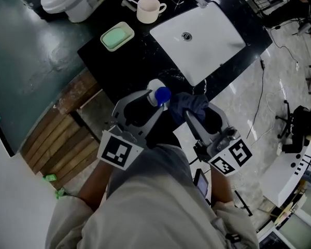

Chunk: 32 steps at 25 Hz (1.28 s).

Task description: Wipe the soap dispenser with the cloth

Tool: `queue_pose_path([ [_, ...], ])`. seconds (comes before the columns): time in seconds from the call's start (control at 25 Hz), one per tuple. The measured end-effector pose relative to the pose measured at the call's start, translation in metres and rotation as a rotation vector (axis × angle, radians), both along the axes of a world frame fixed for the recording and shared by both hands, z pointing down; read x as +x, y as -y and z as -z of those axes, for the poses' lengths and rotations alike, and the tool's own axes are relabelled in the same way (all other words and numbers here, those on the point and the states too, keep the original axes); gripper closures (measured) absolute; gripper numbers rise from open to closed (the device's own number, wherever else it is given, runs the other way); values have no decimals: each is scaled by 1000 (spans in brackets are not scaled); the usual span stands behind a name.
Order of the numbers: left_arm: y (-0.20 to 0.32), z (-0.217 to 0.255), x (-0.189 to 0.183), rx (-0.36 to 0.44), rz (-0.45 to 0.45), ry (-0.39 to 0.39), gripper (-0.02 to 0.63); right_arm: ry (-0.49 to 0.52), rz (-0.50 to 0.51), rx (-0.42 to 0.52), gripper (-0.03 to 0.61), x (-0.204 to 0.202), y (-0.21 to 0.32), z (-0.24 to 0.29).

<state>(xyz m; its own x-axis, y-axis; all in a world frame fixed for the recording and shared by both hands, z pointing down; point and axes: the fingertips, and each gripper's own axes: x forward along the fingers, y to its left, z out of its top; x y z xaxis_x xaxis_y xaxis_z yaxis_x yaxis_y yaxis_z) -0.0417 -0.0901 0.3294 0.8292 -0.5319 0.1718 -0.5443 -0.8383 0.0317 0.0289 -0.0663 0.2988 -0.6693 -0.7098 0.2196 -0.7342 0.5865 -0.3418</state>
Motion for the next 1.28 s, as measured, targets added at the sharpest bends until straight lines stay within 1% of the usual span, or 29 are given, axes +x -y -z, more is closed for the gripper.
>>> queue_pose_path([
  [0.08,1,-1,4,14,23,28,457,27,44,14,446,4,3,-1],
  [0.16,-1,-3,8,58,48,89,453,50,92,24,446,8,2,-3],
  [0.24,2,-3,10,121,87,144,453,34,138,56,446,8,5,-6],
  [0.28,4,-3,10,144,103,158,453,12,156,76,446,6,7,-8],
  [0.36,6,-6,10,145,127,163,453,-12,186,95,445,1,9,-13],
  [0.52,9,-10,17,124,149,179,453,22,232,93,445,0,9,-11],
  [0.8,20,-2,27,145,130,144,453,21,230,99,445,7,22,-7],
  [0.96,21,-3,30,199,116,189,460,31,214,95,445,11,29,-8],
  [1.0,20,-3,30,203,117,184,479,33,212,93,445,11,31,-8],
  [1.12,20,-3,25,181,134,145,491,40,213,88,445,10,36,-8],
  [1.28,21,-4,6,92,208,45,495,53,225,82,445,4,41,-8],
])
